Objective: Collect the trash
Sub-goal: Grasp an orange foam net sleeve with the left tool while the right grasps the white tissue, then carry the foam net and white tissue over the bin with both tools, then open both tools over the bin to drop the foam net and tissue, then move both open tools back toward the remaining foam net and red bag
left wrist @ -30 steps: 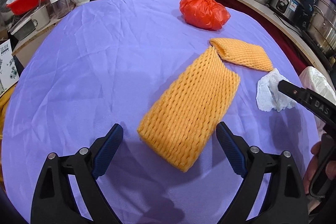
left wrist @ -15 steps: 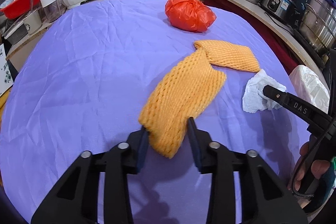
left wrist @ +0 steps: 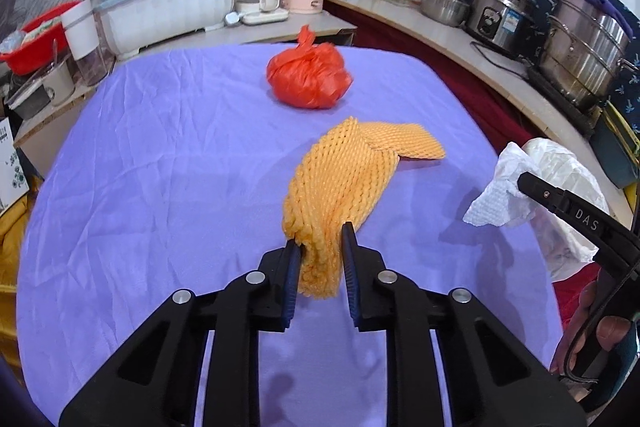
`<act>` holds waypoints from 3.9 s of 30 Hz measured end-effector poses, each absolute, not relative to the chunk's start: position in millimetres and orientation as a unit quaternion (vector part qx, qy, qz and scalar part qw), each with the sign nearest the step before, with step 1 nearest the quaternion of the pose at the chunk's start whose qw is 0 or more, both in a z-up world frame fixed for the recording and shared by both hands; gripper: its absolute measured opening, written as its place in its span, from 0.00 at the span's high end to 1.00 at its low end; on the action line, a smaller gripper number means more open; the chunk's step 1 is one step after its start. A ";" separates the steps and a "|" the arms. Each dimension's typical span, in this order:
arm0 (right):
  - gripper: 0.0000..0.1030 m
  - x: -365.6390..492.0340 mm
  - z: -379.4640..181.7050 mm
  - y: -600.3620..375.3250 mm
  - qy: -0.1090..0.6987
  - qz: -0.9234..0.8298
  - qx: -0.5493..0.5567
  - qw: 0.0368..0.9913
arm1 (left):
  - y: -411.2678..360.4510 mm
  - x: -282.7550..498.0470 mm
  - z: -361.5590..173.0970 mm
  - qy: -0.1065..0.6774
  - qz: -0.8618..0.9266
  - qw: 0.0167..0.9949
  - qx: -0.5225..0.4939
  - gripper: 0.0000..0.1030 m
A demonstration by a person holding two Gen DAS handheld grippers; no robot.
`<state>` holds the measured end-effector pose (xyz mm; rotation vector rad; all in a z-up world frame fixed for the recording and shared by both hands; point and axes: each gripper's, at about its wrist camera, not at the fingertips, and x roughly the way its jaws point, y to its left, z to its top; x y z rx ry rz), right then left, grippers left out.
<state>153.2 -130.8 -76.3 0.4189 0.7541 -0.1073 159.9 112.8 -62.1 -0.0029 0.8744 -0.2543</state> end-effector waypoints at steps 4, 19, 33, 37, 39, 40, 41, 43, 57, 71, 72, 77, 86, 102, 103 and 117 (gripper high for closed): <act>0.87 133.1 -58.3 -154.7 0.343 -0.060 0.214 0.912 | 94.1 148.2 -42.5 0.406 -0.136 0.904 0.005 0.81; 0.87 68.8 -20.1 -235.6 0.290 -0.106 0.230 0.923 | -10.4 107.4 8.8 0.359 -0.204 0.910 0.040 0.81; 0.87 22.5 -22.5 -307.4 0.273 -0.154 0.248 0.917 | -111.2 86.9 10.2 0.354 -0.263 0.894 0.082 0.81; 0.87 15.2 -26.7 -323.5 0.271 -0.162 0.255 0.914 | -131.9 84.4 6.9 0.357 -0.272 0.889 0.090 0.81; 0.87 11.9 -29.3 -329.7 0.270 -0.165 0.258 0.913 | -142.6 83.8 4.2 0.359 -0.276 0.887 0.095 0.81; 0.87 9.9 -30.8 -333.6 0.270 -0.168 0.260 0.912 | -147.0 83.6 2.7 0.361 -0.278 0.885 0.097 0.81; 0.87 8.2 -32.1 -335.7 0.270 -0.170 0.261 0.911 | -150.6 83.7 1.7 0.362 -0.279 0.884 0.098 0.81; 0.87 6.0 -35.6 -341.5 0.270 -0.173 0.265 0.909 | -158.0 83.6 -0.4 0.364 -0.281 0.882 0.102 0.81; 0.87 6.4 -56.6 -366.2 0.277 -0.186 0.280 0.900 | -194.2 95.7 -19.9 0.382 -0.285 0.871 0.121 0.81; 0.77 42.7 -81.4 -373.5 0.297 -0.189 0.279 0.893 | -221.3 131.3 -50.6 0.399 -0.276 0.866 0.121 0.51; 0.71 44.2 -82.2 -374.1 0.296 -0.191 0.280 0.893 | -219.5 133.6 -50.4 0.398 -0.272 0.868 0.117 0.46; 0.63 50.7 -77.8 -373.6 0.289 -0.192 0.280 0.895 | -208.7 144.2 -48.8 0.394 -0.260 0.875 0.105 0.37; 0.56 51.2 -65.4 -356.3 0.284 -0.182 0.267 0.903 | -181.4 152.2 -39.5 0.390 -0.245 0.884 0.082 0.34; 0.49 58.9 -38.8 -298.2 0.283 -0.153 0.241 0.916 | -116.1 155.8 -20.1 0.382 -0.210 0.898 0.056 0.30; 0.49 60.2 -38.5 -295.4 0.283 -0.151 0.240 0.916 | -112.2 156.2 -19.3 0.382 -0.207 0.899 0.054 0.30; 0.49 78.3 -26.0 -234.2 0.293 -0.113 0.215 0.925 | -44.0 162.5 -10.5 0.379 -0.173 0.909 0.026 0.28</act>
